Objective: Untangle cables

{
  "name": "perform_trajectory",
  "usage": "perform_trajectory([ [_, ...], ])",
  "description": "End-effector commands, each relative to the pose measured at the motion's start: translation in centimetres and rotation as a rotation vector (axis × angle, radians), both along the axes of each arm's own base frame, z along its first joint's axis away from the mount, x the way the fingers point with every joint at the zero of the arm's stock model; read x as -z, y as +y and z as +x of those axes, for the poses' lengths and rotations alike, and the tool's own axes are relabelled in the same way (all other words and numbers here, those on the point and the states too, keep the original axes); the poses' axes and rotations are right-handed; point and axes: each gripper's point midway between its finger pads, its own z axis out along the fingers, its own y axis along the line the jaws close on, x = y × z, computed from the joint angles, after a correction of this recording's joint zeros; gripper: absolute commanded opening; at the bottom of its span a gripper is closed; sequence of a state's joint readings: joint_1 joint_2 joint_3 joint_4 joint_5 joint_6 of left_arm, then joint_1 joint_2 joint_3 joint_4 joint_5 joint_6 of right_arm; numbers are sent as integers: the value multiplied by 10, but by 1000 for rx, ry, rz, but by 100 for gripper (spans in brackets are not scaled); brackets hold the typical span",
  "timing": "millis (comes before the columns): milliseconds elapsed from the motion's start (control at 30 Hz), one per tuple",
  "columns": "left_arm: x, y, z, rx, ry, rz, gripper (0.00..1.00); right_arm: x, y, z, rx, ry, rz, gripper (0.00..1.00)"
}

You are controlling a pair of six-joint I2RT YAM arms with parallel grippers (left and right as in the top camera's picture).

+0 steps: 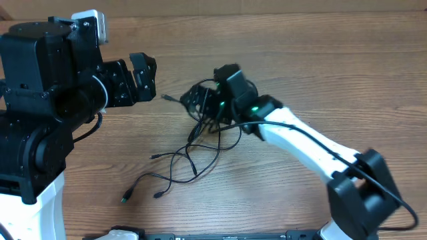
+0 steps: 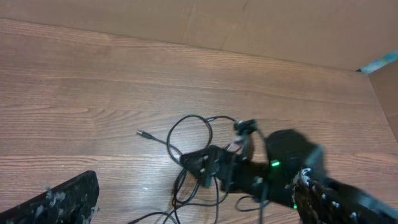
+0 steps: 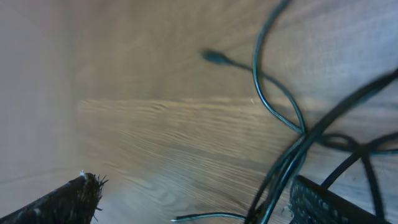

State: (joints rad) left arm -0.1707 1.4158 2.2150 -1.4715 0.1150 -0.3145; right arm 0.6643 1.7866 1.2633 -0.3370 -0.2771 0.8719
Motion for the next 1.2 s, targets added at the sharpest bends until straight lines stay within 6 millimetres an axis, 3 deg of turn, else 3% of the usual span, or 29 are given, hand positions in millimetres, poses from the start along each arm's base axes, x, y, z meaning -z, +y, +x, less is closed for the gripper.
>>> perform_trajectory([
  [0, -1, 2, -2, 7, -6, 28, 100, 26, -1, -3, 39, 26, -75, 96],
  [200, 4, 4, -5, 16, 12, 56, 100, 48, -10, -4, 63, 48, -151, 95],
  [267, 5, 4, -6, 17, 17, 57, 100, 56, -15, -4, 74, 59, -180, 90],
  [300, 6, 4, -6, 20, 19, 60, 100, 59, -16, -5, 75, 64, -189, 85],
  [367, 6, 4, -6, 25, 17, 66, 100, 65, -17, -6, 74, 77, -199, 63],
  [400, 6, 4, -6, 28, 16, 70, 100, 68, -17, -6, 74, 82, -203, 43],
  [433, 6, 4, -6, 29, 17, 71, 100, 73, -17, -6, 74, 90, -211, 4],
  [533, 7, 4, -6, 29, 22, 72, 100, 81, -17, -8, 73, 104, -220, 4],
  [600, 8, 4, -6, 34, 22, 78, 100, 66, -8, -7, 41, 91, -170, 4],
  [667, 8, 7, -5, 23, 20, 86, 100, 33, 5, -5, -19, 32, -109, 4],
  [767, 8, 11, -4, 1, 19, 105, 100, -38, 15, 1, -68, -90, -36, 4],
  [1000, 13, 23, 0, -51, 35, 154, 100, -211, 3, -12, -135, -391, 65, 4],
  [1167, 27, 32, 5, -88, 91, 202, 100, -288, -16, -34, -160, -532, 104, 4],
])
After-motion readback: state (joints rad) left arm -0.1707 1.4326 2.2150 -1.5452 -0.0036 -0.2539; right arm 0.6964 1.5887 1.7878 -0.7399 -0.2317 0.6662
